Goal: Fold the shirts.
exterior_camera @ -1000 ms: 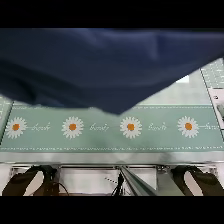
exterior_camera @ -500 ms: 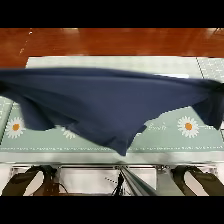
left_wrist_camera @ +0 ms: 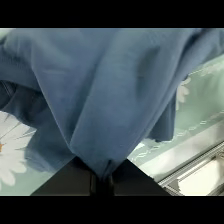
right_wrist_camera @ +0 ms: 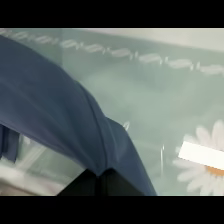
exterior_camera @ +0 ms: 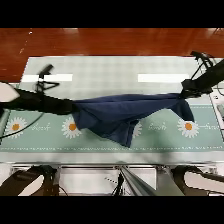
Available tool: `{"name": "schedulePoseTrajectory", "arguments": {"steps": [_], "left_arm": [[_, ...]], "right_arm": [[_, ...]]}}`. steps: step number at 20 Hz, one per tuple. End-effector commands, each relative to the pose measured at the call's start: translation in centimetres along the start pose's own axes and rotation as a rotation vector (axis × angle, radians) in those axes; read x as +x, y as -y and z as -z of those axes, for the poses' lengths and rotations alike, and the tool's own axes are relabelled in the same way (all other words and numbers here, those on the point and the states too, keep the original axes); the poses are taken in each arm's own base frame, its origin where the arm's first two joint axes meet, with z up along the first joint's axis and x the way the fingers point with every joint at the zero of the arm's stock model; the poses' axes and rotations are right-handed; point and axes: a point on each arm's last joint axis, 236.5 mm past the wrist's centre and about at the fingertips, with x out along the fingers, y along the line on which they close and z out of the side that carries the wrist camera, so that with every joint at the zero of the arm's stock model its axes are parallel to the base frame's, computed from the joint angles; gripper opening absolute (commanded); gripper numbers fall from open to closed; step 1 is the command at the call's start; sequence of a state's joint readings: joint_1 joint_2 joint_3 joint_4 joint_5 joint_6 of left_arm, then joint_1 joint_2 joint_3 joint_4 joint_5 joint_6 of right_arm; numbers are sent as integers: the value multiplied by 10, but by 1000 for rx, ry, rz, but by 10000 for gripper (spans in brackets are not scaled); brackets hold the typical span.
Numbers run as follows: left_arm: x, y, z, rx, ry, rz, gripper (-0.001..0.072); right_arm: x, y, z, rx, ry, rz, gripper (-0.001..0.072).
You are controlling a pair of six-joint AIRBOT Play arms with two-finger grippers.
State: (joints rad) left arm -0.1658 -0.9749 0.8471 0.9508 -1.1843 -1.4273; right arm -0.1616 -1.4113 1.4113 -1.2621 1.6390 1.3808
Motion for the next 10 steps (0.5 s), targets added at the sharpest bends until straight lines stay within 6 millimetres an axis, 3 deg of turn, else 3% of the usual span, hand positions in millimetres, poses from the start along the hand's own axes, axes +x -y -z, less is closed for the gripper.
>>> {"name": "schedulePoseTrajectory", "arguments": {"steps": [1,4,7,8,9,10], "left_arm": [[53,-9,17,-8,-80,-18,30],[65,-11,23,-4,-120,-20,30],[65,-12,22,43,-114,-19,30],[65,-12,22,57,-114,-18,30],[65,-12,22,63,-114,-18,30],[65,-12,22,62,-114,-18,30]], "right_arm": [[32,22,-48,14,104,28,20],[24,31,-87,22,272,62,21],[19,34,-102,35,341,72,25],[19,32,-104,36,347,66,118],[19,32,-104,36,347,64,266],[19,31,-102,31,338,63,342]]}}
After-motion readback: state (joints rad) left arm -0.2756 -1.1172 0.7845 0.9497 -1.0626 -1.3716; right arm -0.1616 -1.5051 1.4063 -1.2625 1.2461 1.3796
